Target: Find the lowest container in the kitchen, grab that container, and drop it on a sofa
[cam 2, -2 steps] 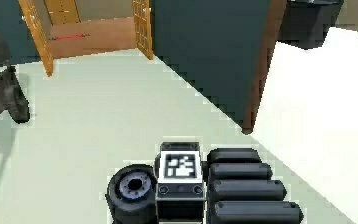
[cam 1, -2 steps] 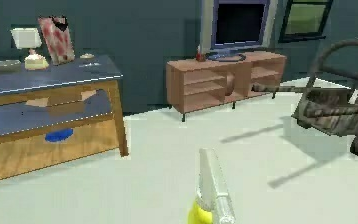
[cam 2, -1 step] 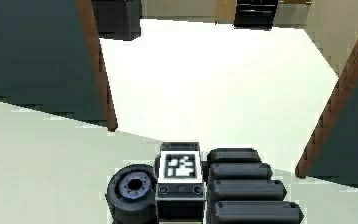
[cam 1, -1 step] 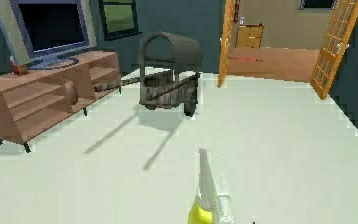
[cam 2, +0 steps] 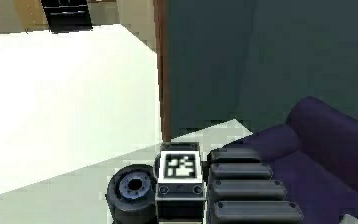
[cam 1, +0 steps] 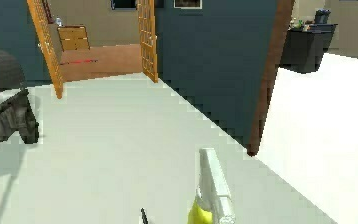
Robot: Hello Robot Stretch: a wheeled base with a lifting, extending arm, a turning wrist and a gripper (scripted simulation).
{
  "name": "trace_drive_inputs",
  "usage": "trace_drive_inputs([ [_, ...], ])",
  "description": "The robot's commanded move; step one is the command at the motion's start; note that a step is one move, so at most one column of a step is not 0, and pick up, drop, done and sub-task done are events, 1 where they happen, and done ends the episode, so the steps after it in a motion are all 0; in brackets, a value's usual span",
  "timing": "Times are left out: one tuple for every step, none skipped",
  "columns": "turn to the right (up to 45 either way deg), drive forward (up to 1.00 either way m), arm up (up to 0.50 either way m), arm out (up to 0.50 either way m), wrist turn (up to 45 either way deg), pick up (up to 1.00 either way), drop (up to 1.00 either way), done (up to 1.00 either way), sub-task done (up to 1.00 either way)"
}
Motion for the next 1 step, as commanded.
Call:
trace_drive_inputs([
  [3.0,0.00,0.00,0.00,0.0,0.00,0.00,0.00,0.00],
])
